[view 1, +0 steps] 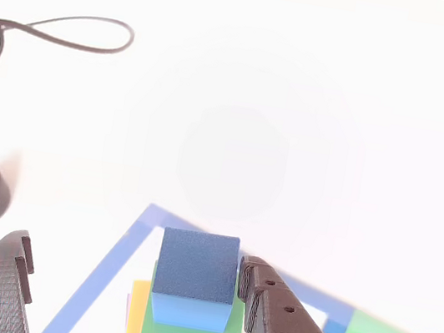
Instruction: Tower of hanoi
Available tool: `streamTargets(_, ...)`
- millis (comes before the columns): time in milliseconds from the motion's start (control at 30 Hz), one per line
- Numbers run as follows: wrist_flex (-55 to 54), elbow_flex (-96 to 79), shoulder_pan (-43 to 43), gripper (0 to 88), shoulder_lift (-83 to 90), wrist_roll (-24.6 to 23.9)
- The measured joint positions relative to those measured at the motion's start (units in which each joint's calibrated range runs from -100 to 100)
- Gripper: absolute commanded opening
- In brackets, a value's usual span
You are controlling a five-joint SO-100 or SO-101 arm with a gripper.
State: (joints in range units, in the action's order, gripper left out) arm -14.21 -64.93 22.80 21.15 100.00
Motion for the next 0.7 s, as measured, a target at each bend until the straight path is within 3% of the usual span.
streamTargets(233,16.4,5.7,0.0,19.4,9.7,0.0)
streamTargets(467,43.5,20.6,0.0,0.2,17.9,0.0)
streamTargets(700,70.1,40.9,0.0,0.0,18.2,0.0)
